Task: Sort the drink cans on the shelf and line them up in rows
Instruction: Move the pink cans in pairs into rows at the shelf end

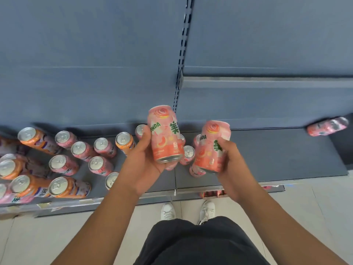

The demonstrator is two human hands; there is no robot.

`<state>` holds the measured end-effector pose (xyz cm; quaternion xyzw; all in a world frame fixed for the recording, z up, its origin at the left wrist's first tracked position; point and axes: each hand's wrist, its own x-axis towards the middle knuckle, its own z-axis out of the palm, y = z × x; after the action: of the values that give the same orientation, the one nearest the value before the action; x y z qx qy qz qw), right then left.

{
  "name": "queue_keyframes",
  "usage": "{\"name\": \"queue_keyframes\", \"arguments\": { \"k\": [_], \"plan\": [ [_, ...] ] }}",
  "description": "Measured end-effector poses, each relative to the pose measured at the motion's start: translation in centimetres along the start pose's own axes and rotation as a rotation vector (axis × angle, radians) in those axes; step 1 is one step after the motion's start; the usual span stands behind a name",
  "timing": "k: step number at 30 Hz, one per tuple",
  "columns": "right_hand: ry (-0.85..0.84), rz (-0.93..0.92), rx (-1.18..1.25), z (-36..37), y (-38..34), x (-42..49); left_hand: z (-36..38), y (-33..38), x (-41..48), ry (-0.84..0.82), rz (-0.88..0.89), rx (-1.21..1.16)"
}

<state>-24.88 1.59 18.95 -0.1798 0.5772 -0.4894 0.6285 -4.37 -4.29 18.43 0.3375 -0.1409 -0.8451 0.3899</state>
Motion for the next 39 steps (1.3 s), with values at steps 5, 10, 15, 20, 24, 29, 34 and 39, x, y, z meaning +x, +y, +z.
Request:
{"name": "queue_keyframes", "arguments": {
  "k": [5,10,15,20,24,29,34,39],
  "plan": [
    [0.018,-0.096,0.004,-0.5,-1.8,-1.8,2.8,0.5,0.7,-0.081,-0.049,0.067],
    [0.092,-0.184,-0.025,-2.6,-3.8,-3.6,6.6,-1.1,1.3,-0.177,-0.060,0.089],
    [0.184,-0.277,0.022,-6.3,-6.2,-5.4,11.3,-3.4,2.6,-0.130,-0.140,0.309],
    [0.254,-0.373,0.114,-11.8,-8.7,-7.4,16.9,-8.1,3.2,-0.247,-0.138,0.544],
    [0.285,-0.402,0.236,-18.5,-10.0,-10.0,22.4,-13.7,4.0,-0.282,-0.174,0.467],
    [0.382,-0.454,0.233,-28.2,-11.2,-14.9,29.5,-21.8,4.5,-0.364,-0.181,0.461],
    [0.535,-0.520,0.202,-36.0,-11.7,-19.7,35.6,-29.1,4.6,-0.450,-0.193,0.524],
    [0.628,-0.554,0.258,-41.4,-11.2,-22.6,39.8,-34.4,4.9,-0.533,-0.197,0.649]
  ]
}}
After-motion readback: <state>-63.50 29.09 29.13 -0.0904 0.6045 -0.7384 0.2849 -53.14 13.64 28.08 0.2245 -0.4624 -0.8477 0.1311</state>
